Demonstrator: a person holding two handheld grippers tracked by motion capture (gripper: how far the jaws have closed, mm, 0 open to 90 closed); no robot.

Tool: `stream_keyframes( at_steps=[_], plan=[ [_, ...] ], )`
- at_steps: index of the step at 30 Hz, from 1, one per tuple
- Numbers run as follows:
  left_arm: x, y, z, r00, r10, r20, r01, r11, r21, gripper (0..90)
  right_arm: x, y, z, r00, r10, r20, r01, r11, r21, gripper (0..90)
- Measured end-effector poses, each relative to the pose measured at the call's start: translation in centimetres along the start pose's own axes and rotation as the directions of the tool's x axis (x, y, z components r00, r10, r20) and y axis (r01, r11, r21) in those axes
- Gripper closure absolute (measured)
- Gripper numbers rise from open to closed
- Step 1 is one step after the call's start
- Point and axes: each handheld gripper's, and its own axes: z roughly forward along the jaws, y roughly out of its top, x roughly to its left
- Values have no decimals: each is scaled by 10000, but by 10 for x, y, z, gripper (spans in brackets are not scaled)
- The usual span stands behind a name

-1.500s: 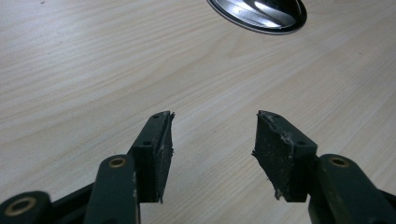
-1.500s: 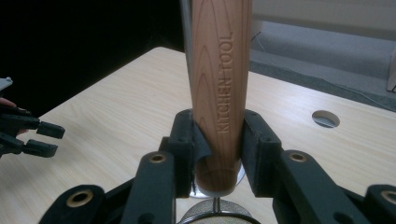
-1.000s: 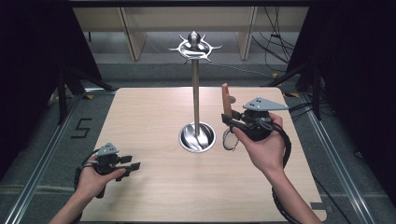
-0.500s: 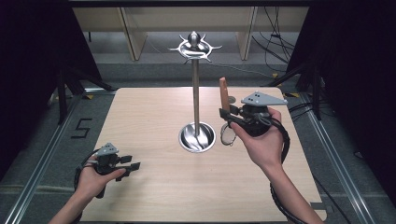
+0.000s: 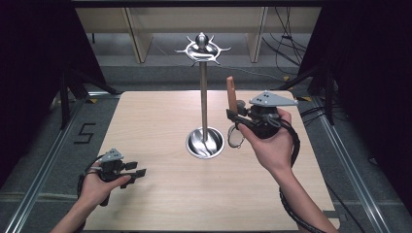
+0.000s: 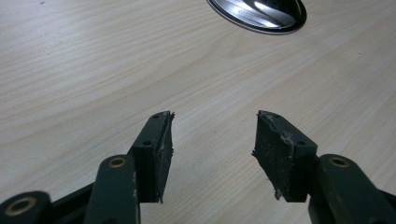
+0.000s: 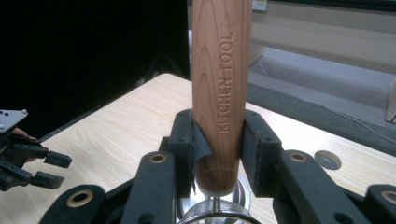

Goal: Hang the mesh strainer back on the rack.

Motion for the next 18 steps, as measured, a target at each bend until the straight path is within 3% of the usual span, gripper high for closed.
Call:
stream_keyframes(
  at_steps=[2, 5, 18],
  plan=[
    [0, 0, 0, 10000, 18, -35, -18, 10000, -56, 455, -1, 1, 1, 9997, -215, -62, 214, 9997, -124, 688],
    [0, 0, 0, 10000, -30, -30, 30, 10000, -58, 455, 0, 2, 0, 10000, 10, -8, -10, 10000, -77, 688],
    [0, 0, 0, 10000, -20, -17, 20, 10000, -66, 455, 1, 14, -1, 9996, -293, -54, 291, 9990, -341, 688]
  ],
)
